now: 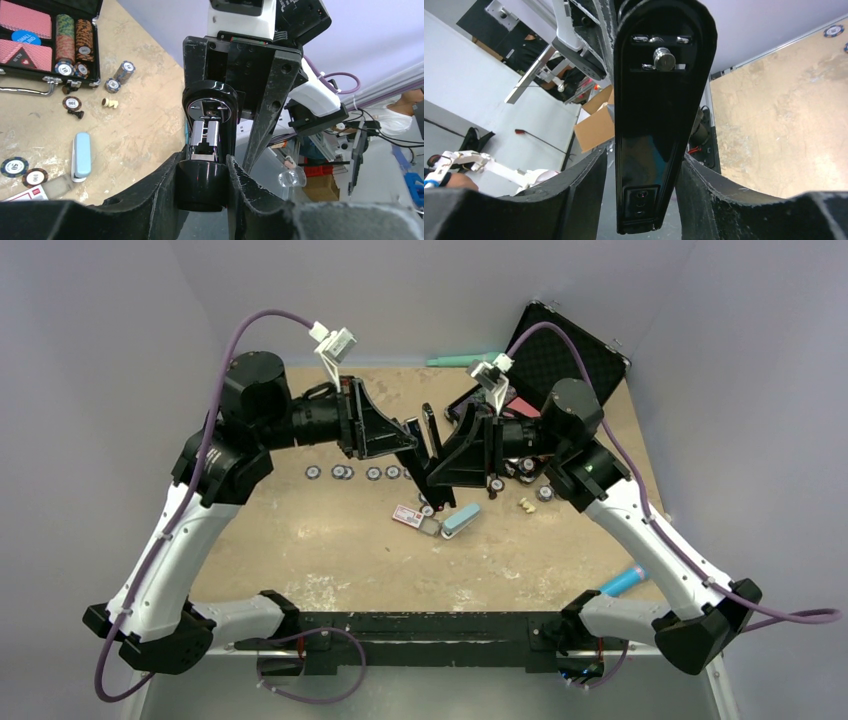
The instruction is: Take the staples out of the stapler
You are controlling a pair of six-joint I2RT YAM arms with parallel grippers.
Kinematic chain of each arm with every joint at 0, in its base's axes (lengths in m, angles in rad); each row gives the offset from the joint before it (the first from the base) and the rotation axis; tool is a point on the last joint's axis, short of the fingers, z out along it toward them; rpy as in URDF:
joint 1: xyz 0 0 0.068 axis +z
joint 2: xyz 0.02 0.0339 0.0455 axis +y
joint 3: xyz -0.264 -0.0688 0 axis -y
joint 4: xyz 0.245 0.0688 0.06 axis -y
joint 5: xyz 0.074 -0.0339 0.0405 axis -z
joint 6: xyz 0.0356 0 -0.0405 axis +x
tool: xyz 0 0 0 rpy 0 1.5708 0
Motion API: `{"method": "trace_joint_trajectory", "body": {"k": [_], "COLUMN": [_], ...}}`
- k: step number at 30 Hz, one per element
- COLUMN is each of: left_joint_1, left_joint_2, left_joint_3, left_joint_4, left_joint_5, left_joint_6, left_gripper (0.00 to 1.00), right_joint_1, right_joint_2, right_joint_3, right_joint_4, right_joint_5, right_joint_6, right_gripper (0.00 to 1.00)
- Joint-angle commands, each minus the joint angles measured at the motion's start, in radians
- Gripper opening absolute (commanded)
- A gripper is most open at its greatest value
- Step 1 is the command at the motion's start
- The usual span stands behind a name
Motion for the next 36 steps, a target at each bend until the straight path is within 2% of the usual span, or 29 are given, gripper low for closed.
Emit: {"method": "trace_joint_trajectory", "body": {"k": [1,11,19,36], "left_joint_1": [0.003,0.002,0.002,0.002], "left_joint_2": [-0.010,-0.013,-0.018,-0.048], "left_joint_3": [0.060,0.039,0.028,-0.020], "left_joint_4": [0.051,0.088,0.097,0.116], "left_joint_5": [0.049,0.097,0.081,-0.005], "left_joint_6": [-0.039,-0.067,-0.069,-0.060], "left_gripper": [0.00,0.00,0.00,0.00], "right_joint_1": [-0.006,-0.007,-0.005,0.001], "right_joint_2": [-0.017,0.007,0.010,-0.002], "right_joint_3": [0.102,0.107,0.111,0.065], "right_joint_4": [-0.047,0.120,0.136,0.113], "right_joint_5": [0.017,0.014,0.000,0.016], "right_joint_6": [-0.086,0.040,0.055,0.057], "right_gripper": [0.55,0.54,0.51,0.51]}}
